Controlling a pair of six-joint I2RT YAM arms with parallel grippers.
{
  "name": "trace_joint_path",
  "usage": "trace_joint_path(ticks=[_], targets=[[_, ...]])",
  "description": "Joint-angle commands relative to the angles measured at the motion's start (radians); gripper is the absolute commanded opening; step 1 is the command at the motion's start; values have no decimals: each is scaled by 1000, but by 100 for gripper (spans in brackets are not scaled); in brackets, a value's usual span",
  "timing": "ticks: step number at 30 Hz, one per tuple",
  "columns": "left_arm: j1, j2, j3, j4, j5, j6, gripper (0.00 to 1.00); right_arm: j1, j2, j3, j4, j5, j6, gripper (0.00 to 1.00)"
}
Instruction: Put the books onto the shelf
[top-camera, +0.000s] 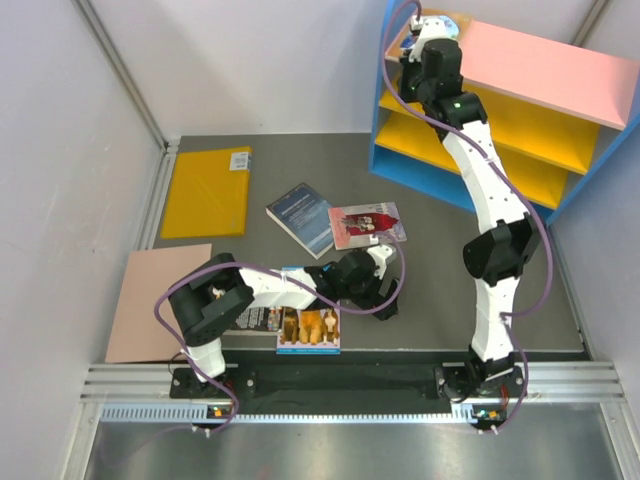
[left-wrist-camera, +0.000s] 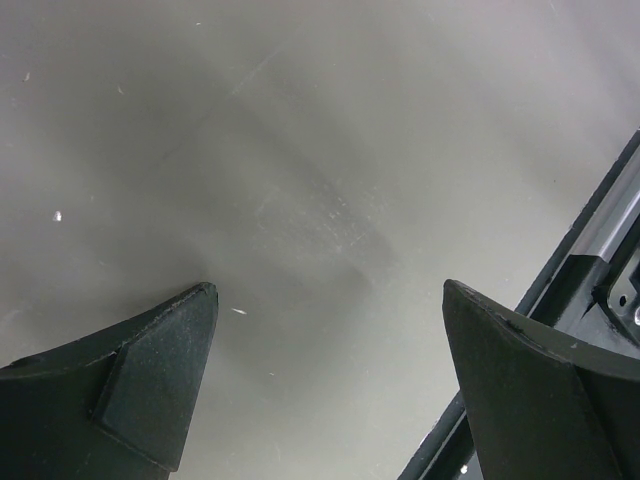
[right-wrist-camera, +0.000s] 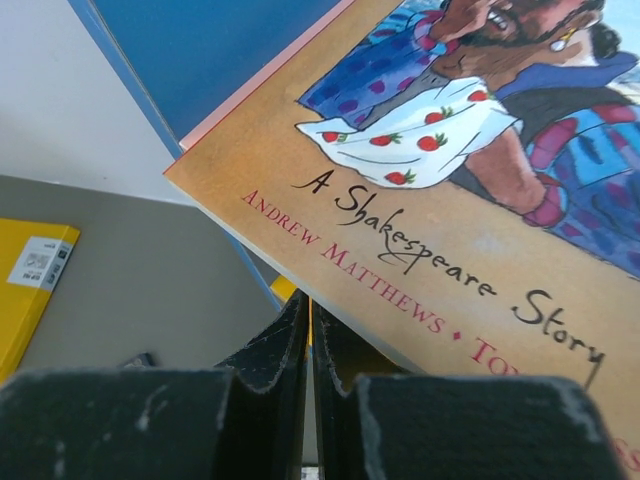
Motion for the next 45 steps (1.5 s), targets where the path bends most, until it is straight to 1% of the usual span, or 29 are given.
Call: trace_joint_path(ticks=[1,6,8,9,10,12,13,15,16,18,19,20,21,22,24,25,27,28,30,31,35,37,40,41,42,43,44,45], targets=[[-6,33,7,-79,-15,4,99,19,9,42,76,-36,10,4],[-6,28,9,-79,-13,8,99,25,-9,30,78,-73,-12,4],[-6,19,9,-79,-15,11,99,34,-52,-30,78,-78,-18,4],[-8,9,11,-81,-10,20,99,36,-72,-62,79,-110,-16,4],[-6,1,15,-86,-9,27,99,44,-124,-140,76,-118,-16,4],[-6,-39,18,-93,-15,42,99,50,-183,-232,78,-141,-16,5],[-8,-57,17,-102,-29,45,99,57,-248,-336,81,-144,-12,5],[-6,-115,20,-110,-44,56,99,62,-313,-445,89,-155,5,5],[-5,-137,24,-119,-59,62,99,64,-377,-549,93,-156,11,5],[-3,-192,49,-154,-102,76,99,64,-434,-643,95,-171,25,6],[1,-209,59,-159,-116,77,99,65,-486,-723,90,-172,31,6],[5,-223,72,-215,-154,82,99,64,-511,-761,87,-170,42,7],[11,-243,96,-234,-164,91,99,64,-535,-803,90,-188,60,8],[30,-252,109,-254,-170,93,99,65,-578,-879,93,-198,70,8],[61,-272,138,-317,-193,83,99,68,-615,-947,95,-225,100,9],[102,-278,141,-326,-188,79,99,73,-646,-1008,95,-227,109,10],[155,-300,132,-340,-156,53,99,77,-669,-1073,101,-230,132,14],[217,-307,123,-333,-135,44,99,79,-690,-1140,113,-231,143,15],[283,-318,92,-308,-78,16,99,85,-703,-1197,145,-228,160,17],[334,-317,86,-287,-52,11,99,88,-707,-1240,151,-231,163,18],[413,-259,102,-277,-3,11,99,88,-697,-1312,188,-233,174,23],[442,-228,124,-271,26,5,99,88,-686,-1348,217,-251,209,27],[469,-167,156,-244,56,-7,99,85,-683,-1409,277,-308,309,31],[475,-134,164,-231,75,-12,99,87,-691,-1435,300,-322,379,32],[482,-119,184,-227,83,-13,99,84,-701,-1464,372,-366,421,36],[491,-102,194,-222,89,-13,99,82,-724,-1530,418,-394,463,38],[494,-72,208,-222,96,-1,99,82,-738,-1564,458,-415,552,40],[495,-55,245,-227,94,8,99,82,-750,-1596,545,-447,595,44]])
